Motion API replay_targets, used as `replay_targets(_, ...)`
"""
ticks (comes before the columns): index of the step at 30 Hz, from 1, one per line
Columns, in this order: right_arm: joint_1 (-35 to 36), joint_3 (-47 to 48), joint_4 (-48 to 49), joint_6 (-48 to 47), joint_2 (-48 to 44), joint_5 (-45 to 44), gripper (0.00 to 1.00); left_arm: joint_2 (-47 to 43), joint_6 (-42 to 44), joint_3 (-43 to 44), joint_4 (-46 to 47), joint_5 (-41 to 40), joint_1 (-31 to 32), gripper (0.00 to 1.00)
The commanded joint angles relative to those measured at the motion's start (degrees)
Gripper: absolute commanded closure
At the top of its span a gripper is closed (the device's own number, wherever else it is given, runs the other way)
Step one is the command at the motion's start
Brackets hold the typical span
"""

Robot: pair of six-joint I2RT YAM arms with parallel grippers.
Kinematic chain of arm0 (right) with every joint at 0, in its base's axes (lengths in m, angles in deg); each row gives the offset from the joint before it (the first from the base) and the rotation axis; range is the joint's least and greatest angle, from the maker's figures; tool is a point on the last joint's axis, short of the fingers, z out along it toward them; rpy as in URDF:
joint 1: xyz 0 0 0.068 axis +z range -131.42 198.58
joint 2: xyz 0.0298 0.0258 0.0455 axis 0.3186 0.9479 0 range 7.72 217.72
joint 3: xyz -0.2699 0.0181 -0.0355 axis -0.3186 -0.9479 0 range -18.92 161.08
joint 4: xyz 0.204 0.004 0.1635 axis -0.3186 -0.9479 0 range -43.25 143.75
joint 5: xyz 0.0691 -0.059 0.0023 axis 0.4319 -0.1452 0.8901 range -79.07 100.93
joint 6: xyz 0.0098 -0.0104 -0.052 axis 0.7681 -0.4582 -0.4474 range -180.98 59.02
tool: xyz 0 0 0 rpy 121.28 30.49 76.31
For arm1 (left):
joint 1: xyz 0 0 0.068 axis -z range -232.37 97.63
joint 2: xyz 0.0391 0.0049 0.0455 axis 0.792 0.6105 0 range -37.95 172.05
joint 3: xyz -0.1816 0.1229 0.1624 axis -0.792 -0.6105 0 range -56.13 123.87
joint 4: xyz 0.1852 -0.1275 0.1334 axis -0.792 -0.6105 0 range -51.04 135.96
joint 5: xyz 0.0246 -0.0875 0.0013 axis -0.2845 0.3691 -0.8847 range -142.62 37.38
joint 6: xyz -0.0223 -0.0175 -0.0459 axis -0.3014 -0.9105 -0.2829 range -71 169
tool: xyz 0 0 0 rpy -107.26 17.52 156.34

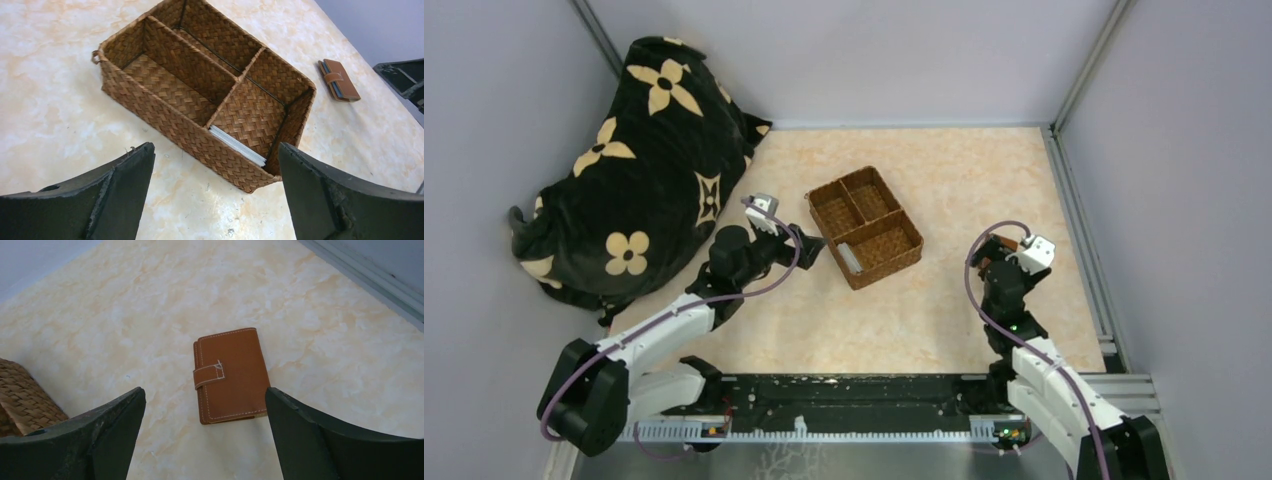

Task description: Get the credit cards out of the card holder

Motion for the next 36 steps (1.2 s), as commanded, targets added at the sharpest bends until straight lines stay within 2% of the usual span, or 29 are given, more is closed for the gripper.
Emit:
replay_targets(1, 0.3, 1.08, 4.58, -0.98, -1.46, 0.25, 0.04, -2.17, -1.36, -2.48, 2.57, -6.93, 0.15, 0.01)
replay_targets(6, 0.34, 5.22, -0.86, -0.1, 2.44, -0.4, 0.01, 0.16, -2.36, -2.34, 1.9, -12.79, 0.18, 0.01)
replay_targets(11, 0.25, 15.54, -22.7, 7.3, 4.75, -0.73, 0.16, 2.46, -1.28, -3.54, 3.78, -12.62, 0.07, 0.09)
replay_targets(16, -0.14, 21.08, -30.96, 4.4, 3.81, 1.74, 0.19, 2.43, -1.64, -3.31, 3.62, -12.51, 0.01, 0.18)
replay_targets(18, -1.67, 21.33, -32.19, 4.88, 4.21, 3.96, 0.2, 2.2, -1.62, -3.35, 3.86, -12.17, -0.11, 0.3)
replay_targets(19, -2.74, 21.01, -31.62, 4.88, 4.94, 5.65, 0.22, 2.08, -1.65, -3.31, 3.86, -11.87, -0.14, 0.42)
replay_targets(22, -5.34, 19.95, -29.44, 5.36, 9.51, 7.23, 0.31, 1.62, -1.71, -3.31, 3.9, -10.52, -0.1, 0.89)
replay_targets(23, -5.87, 20.24, -29.46, 5.63, 11.62, 6.99, 0.31, 1.5, -1.94, -3.48, 4.05, -10.37, -0.12, 0.99)
replay_targets(24, -6.36, 20.93, -29.76, 6.03, 13.98, 6.27, 0.31, 1.47, -1.96, -3.55, 4.3, -10.24, -0.13, 1.0)
replay_targets(25, -6.62, 21.86, -30.22, 6.22, 16.14, 6.04, 0.29, 1.42, -2.06, -3.64, 4.54, -10.24, -0.16, 0.96)
replay_targets(26, -6.76, 22.78, -30.47, 6.34, 18.34, 6.03, 0.27, 1.39, -2.15, -3.76, 4.67, -10.27, -0.11, 0.76)
replay_targets(28, -6.78, 24.43, -30.48, 6.21, 21.49, 7.75, 0.22, 1.09, -2.24, -4.22, 5.47, -10.11, -0.13, 0.26)
replay_targets(29, -6.84, 25.18, -30.32, 6.12, 22.69, 8.73, 0.21, 0.96, -2.5, -4.4, 5.79, -9.71, -0.08, 0.11)
replay_targets(31, -6.78, 26.54, -30.26, 6.15, 24.13, 9.22, 0.2, 1.31, -2.98, -4.47, 6.75, -7.24, -0.11, 0.01)
replay_targets(36, -6.89, 28.0, -30.41, 5.87, 27.21, 7.23, 0.19, 4.92, -3.62, -3.42, 9.01, 0.74, -0.07, 0.03)
